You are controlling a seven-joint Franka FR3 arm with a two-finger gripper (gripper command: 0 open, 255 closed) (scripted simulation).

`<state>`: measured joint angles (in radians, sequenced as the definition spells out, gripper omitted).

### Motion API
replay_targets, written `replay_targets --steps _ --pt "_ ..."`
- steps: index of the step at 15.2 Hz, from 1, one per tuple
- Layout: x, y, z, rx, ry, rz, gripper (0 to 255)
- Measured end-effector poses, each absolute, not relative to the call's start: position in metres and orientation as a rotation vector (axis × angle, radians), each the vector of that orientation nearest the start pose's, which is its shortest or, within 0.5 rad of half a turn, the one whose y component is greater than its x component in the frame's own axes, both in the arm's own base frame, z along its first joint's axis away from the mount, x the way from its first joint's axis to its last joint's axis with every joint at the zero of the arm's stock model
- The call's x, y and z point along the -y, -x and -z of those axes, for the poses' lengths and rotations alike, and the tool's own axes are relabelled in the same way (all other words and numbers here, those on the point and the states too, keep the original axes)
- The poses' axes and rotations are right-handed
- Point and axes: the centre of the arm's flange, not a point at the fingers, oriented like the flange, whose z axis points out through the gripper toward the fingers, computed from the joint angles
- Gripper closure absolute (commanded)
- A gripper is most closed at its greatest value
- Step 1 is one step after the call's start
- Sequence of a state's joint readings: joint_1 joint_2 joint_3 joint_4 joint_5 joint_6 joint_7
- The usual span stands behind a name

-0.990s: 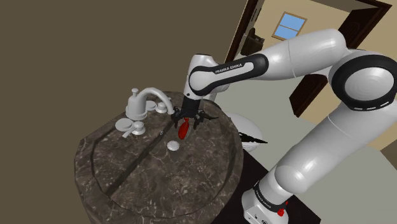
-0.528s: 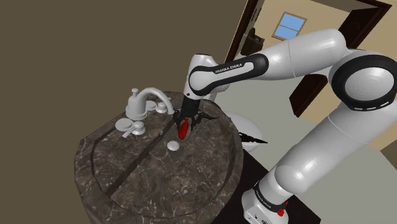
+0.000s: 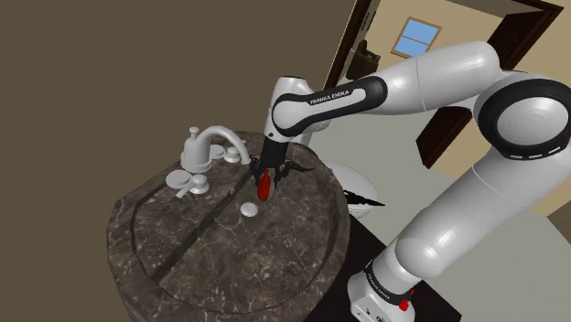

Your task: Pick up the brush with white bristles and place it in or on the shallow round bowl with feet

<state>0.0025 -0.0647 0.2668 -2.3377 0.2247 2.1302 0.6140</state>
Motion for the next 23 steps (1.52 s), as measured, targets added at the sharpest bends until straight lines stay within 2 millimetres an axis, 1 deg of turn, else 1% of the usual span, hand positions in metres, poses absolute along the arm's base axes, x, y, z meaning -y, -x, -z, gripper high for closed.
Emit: replay_targets --steps 4,23 --pt "-0.138 -0.461 -0.366 -0.721 2.954 -0.311 255" --pt "-0.138 -0.460 -0.466 -0.721 2.954 -0.311 255"
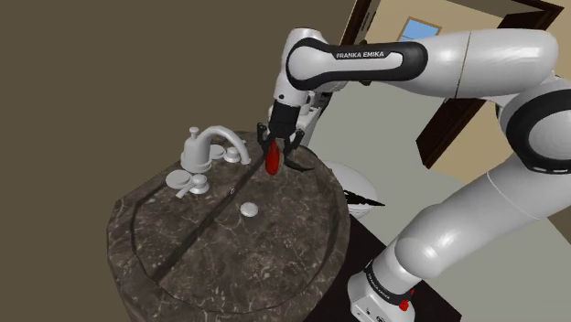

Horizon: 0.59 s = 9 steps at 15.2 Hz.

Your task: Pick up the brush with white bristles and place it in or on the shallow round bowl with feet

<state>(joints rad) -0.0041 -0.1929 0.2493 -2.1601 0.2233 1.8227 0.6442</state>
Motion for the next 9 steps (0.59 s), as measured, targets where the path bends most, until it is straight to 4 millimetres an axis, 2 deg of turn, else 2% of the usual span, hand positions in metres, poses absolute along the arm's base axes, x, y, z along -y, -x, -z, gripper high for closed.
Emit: replay_targets --steps 4,9 --pt "-0.101 -0.473 -0.472 -0.723 2.953 -0.312 255" --pt "-0.038 -0.489 -0.478 -0.723 2.953 -0.312 255"
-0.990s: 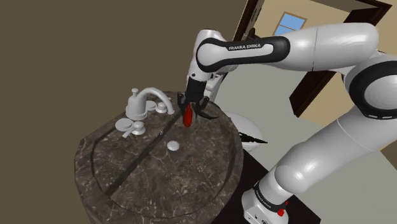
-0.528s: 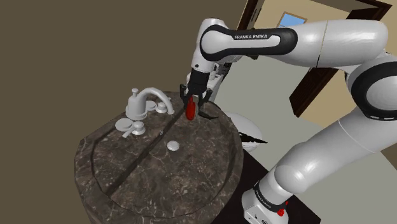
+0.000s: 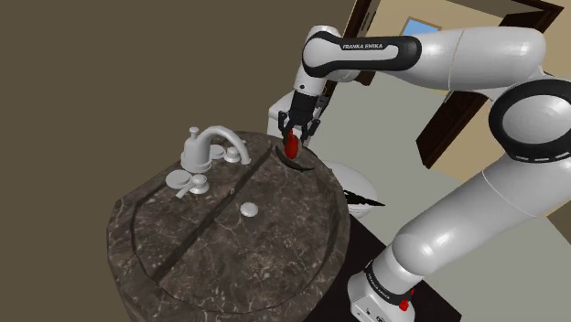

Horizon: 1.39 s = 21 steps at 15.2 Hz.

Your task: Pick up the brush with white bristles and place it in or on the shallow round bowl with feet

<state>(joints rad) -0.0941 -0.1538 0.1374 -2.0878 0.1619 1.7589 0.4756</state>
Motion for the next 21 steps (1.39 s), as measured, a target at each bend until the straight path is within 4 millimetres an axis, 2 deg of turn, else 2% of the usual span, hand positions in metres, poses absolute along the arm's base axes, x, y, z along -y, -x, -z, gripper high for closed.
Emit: replay_targets --steps 6,8,12,21 --pt "0.040 -0.515 -0.482 -0.723 2.953 -0.311 255" --pt "0.057 -0.517 -0.480 -0.723 2.953 -0.312 255" --pt "0.062 -0.519 -0.461 -0.722 2.954 -0.313 255" --pt "0.059 -0.519 -0.417 -0.717 2.954 -0.308 255"
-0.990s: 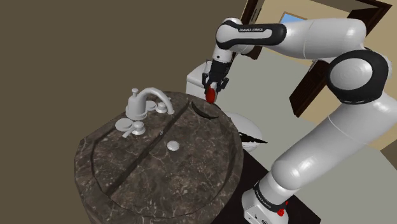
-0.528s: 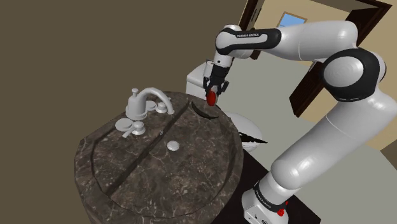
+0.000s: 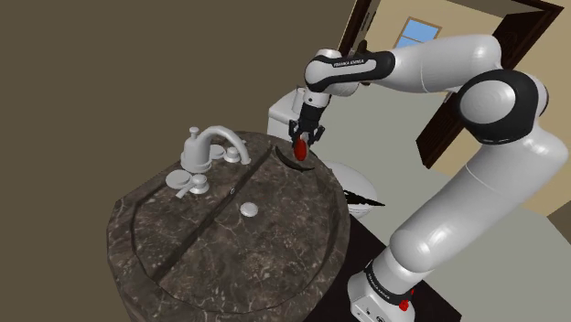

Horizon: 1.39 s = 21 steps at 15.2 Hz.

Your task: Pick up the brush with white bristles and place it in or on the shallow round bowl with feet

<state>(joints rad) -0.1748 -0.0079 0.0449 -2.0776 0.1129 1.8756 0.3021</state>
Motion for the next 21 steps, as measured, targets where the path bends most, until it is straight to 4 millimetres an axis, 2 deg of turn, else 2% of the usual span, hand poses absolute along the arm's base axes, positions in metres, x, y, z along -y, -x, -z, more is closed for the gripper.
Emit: replay_targets --steps 2,8,9,15,19,21 --pt "0.059 -0.520 -0.407 -0.716 2.954 -0.307 255" --pt "0.058 -0.519 -0.405 -0.715 2.954 -0.303 255" --pt "0.058 -0.519 -0.405 -0.715 2.954 -0.304 0" --pt "0.062 -0.519 -0.402 -0.721 2.954 -0.312 0" --pt "0.067 -0.524 -0.437 -0.721 2.954 -0.310 0" --pt "0.067 -0.527 -0.446 -0.721 2.954 -0.311 0"
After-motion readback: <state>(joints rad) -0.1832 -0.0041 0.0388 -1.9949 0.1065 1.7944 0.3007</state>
